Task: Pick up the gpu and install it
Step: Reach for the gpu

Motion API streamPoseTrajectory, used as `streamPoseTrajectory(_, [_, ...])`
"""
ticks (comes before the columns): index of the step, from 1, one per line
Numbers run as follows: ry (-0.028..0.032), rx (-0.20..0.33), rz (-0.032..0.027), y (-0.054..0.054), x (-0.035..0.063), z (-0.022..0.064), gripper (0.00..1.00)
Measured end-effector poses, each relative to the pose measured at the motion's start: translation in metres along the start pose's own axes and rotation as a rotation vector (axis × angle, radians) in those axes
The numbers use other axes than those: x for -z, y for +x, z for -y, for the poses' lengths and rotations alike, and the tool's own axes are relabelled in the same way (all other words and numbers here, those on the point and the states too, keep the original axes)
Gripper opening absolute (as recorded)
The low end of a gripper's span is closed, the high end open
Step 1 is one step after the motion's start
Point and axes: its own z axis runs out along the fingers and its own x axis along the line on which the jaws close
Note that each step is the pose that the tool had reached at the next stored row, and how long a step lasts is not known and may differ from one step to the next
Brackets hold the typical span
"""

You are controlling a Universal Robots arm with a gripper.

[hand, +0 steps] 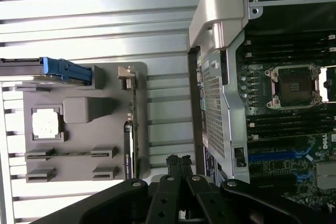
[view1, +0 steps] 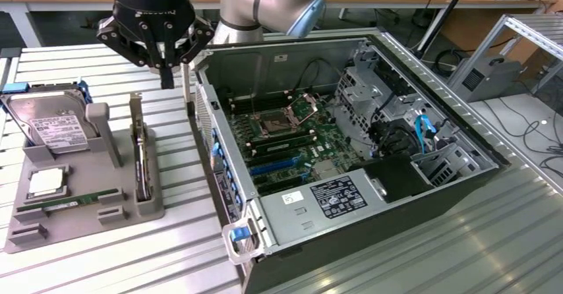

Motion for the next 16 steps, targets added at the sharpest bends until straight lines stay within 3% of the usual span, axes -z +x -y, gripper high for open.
streamPoseTrajectory(16, [0.0000,0.000,-0.0001,0.019,0.0005,0.0014,0.11])
